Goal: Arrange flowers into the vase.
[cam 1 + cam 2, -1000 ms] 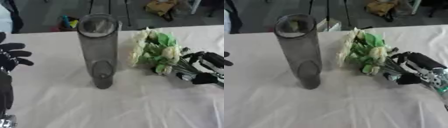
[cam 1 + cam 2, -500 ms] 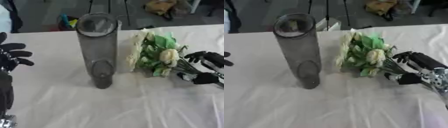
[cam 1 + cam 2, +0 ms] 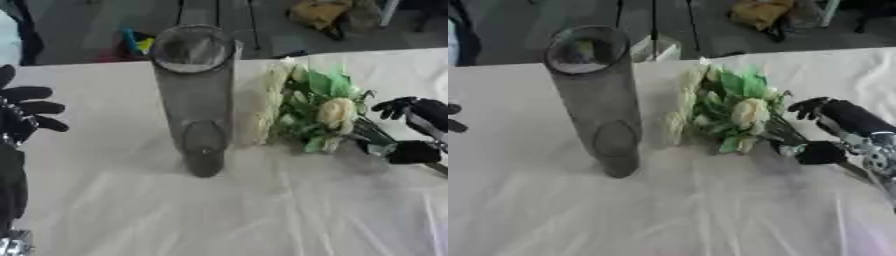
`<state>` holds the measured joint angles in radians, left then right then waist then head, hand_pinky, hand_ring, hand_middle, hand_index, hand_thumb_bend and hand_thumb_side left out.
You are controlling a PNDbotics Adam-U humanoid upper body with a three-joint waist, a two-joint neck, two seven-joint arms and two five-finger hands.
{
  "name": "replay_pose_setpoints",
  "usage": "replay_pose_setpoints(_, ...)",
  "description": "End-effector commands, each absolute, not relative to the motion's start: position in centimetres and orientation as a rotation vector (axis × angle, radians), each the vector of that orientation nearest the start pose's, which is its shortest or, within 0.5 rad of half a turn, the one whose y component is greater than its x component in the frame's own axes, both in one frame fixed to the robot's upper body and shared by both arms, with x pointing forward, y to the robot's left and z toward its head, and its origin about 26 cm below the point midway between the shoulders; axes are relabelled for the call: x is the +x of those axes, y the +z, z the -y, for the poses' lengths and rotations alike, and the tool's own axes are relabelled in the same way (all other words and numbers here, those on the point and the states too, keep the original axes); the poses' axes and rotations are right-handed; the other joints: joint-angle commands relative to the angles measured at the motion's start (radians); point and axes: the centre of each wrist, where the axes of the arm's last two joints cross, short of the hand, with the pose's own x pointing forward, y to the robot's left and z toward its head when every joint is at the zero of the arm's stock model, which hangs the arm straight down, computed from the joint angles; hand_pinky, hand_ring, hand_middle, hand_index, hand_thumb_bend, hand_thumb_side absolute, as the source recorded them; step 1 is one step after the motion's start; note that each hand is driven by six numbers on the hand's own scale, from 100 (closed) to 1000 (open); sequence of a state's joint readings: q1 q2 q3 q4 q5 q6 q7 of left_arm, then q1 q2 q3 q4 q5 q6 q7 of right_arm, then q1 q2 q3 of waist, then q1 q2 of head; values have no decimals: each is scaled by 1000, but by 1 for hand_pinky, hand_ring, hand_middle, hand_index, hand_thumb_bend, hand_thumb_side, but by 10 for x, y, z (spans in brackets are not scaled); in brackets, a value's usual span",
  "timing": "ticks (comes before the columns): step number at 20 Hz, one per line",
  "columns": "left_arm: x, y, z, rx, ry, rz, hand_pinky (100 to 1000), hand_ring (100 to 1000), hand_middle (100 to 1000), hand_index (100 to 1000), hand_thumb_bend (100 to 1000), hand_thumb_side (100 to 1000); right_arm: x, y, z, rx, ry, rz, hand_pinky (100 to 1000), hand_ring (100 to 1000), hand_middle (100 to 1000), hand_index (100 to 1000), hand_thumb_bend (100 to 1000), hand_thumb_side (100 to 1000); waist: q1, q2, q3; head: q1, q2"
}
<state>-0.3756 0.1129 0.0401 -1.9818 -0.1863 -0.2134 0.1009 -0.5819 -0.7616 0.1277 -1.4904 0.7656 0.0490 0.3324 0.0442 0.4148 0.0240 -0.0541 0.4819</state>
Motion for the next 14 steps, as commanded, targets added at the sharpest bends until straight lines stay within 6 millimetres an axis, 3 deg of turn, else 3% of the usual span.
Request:
replay_pose_setpoints(1, 307, 210, -226, 234, -174, 2589, 503, 624, 655, 928, 100, 1000, 382, 242, 355, -1209, 1349, 1368, 726, 756, 710, 887, 395, 615, 12, -3, 1, -3, -12)
replay_pose_setpoints(8, 307, 210, -225, 231, -177, 2588, 502, 624, 653, 928, 100, 1000, 387, 238, 357, -1209, 1364, 1344, 715, 744, 701, 881, 375, 567, 13, 0, 3, -6, -15)
replay_pose_setpoints(14, 307, 209, -225, 230, -176, 2585, 502, 624, 654, 929, 100, 1000, 391, 235, 357, -1226, 1341, 1357, 684, 709, 654, 863, 294, 542, 14, 0, 5, -10, -18)
